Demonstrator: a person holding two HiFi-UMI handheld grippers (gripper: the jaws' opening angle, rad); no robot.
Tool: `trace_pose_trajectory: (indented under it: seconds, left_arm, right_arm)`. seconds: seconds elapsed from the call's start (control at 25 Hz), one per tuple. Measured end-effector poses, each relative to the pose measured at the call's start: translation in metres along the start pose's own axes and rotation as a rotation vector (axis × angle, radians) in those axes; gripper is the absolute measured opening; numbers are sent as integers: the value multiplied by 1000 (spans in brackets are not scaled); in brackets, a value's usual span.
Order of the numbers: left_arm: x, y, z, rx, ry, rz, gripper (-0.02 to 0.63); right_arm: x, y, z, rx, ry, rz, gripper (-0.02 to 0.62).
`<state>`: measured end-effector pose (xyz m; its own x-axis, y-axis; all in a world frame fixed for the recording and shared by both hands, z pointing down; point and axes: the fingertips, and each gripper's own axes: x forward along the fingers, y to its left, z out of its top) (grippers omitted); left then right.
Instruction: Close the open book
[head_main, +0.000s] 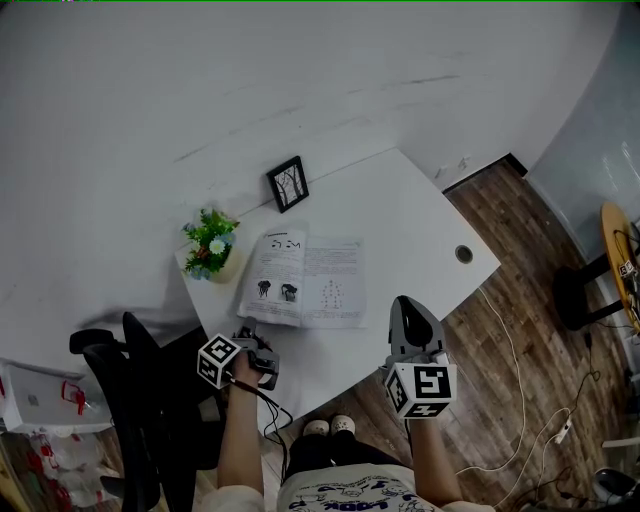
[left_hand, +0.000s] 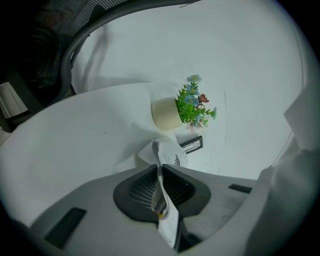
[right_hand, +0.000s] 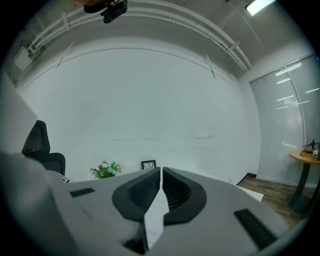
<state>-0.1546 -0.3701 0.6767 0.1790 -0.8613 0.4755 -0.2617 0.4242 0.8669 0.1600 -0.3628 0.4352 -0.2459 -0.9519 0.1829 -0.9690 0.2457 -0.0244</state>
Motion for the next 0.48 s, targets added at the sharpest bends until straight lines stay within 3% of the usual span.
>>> trace_pose_trajectory:
  seconds: [0.48]
  left_arm:
    - [-4,-25,-6,107,3,-47,32]
  right_arm:
    - [-5,-10,1,19,-11,-13,35]
